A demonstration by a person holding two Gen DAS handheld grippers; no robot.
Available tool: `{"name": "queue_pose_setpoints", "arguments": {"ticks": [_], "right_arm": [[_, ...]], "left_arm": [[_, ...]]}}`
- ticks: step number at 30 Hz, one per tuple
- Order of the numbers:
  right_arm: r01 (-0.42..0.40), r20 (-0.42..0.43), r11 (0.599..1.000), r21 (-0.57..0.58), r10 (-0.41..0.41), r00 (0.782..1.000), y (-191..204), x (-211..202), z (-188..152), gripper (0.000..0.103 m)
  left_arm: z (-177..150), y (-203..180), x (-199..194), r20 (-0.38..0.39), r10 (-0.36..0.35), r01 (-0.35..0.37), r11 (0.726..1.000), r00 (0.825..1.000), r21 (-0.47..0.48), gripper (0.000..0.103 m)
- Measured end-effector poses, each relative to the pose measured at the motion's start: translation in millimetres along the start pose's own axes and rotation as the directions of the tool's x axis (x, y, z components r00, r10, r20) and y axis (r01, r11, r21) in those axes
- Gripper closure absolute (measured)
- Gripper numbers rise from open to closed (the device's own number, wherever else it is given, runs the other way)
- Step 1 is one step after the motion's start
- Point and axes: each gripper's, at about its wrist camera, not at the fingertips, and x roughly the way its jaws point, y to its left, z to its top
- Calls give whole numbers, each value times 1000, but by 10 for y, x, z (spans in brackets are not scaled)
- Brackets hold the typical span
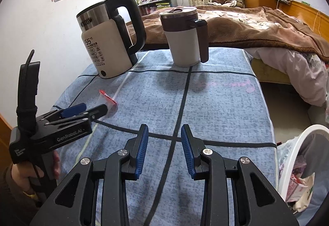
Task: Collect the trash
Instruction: 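Grasp the clear red-lidded cup with the left tool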
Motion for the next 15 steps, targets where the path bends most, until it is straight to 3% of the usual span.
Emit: {"name": "queue_pose_setpoints", "arguments": {"ticks": [7, 14, 15], "right_arm": [[-3, -21, 1000, -9, 3, 1000, 85, 114, -4, 69], [-3, -28, 1000, -7, 3, 1000, 105, 176, 1, 69], [-1, -29, 1000, -5, 1, 1000, 102, 181, 0, 69]], "left_arm": [[58, 8, 151, -25, -35, 35, 999, 999, -8, 40], [48, -23, 187, -38, -19, 19, 1000, 999, 15, 73], [44, -30, 191, -41, -18, 19, 1000, 999, 19, 73]]}}
